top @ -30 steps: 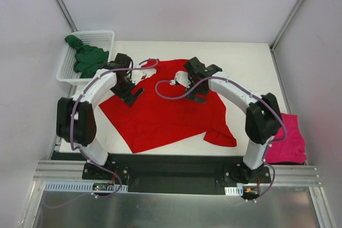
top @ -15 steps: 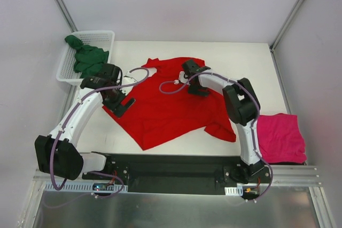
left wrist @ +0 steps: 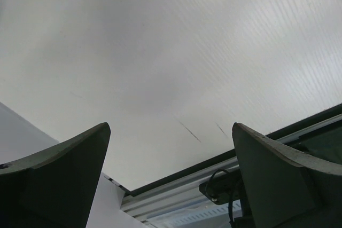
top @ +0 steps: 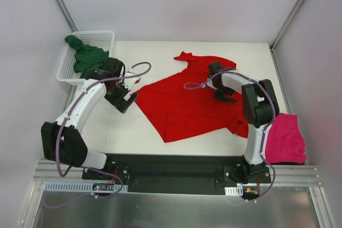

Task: Fold and stack the t-shirts
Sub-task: Flatten out the tshirt

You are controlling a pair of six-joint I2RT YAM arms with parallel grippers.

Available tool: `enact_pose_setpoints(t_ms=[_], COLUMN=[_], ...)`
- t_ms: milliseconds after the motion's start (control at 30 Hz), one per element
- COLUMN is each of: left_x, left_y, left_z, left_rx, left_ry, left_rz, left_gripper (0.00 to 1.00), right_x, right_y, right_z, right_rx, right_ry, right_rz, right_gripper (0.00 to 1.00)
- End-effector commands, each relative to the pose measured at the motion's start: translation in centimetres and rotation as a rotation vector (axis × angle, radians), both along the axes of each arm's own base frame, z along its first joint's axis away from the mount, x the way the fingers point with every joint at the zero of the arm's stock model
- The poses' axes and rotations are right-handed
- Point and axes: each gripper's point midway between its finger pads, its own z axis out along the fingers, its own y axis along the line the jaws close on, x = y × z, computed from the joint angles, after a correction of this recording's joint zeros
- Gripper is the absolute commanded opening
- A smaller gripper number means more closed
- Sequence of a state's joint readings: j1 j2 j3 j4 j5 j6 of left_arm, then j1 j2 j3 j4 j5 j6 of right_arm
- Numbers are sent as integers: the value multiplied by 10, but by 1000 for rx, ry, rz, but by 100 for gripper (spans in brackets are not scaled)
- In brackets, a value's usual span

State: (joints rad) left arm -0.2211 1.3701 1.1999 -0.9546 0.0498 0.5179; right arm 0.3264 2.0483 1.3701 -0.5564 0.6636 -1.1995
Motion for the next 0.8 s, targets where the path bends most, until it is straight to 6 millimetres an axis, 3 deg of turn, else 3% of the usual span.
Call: enact_pose_setpoints(t_ms=[0,67,100,167,200,233,300,400,567,700,767], left_x=[27,49,58,80,88,101,116,124,113,113,118], left_y=[-22,-38,-45,-61,-68,-78,-99,-126,-149,-141,-132], left_z=[-2,10,0,5,-13,-9,-25,-51,-89,-115,-127], left_rx=[-53,-53,-39,-35,-30,-48,-49,-72,-38,56,117], left_ry=[28,-16,10,-14,34,17,46,106,189,210,206], left_rz=[18,-18,-32,-53,-58,-60,-87,-117,-188,-217,-224], left_gripper=[99,99,99,99,99,99,99,99,99,98,98], right_x=[-12,-3,-6,-10,-15,-19,-36,-64,-98,-115,-124], right_y=[29,43,46,59,61,62,62,62,63,61,58], right_z=[67,101,113,137,141,146,152,162,188,208,209], right_rx=[185,268,286,371,374,375,379,427,515,554,550], right_ry=[-64,-120,-122,-129,-119,-108,-53,10,11,-25,-6], right_rz=[-32,-18,-10,28,38,60,76,75,107,120,114], right_gripper=[96,96,96,96,96,96,96,96,96,96,96])
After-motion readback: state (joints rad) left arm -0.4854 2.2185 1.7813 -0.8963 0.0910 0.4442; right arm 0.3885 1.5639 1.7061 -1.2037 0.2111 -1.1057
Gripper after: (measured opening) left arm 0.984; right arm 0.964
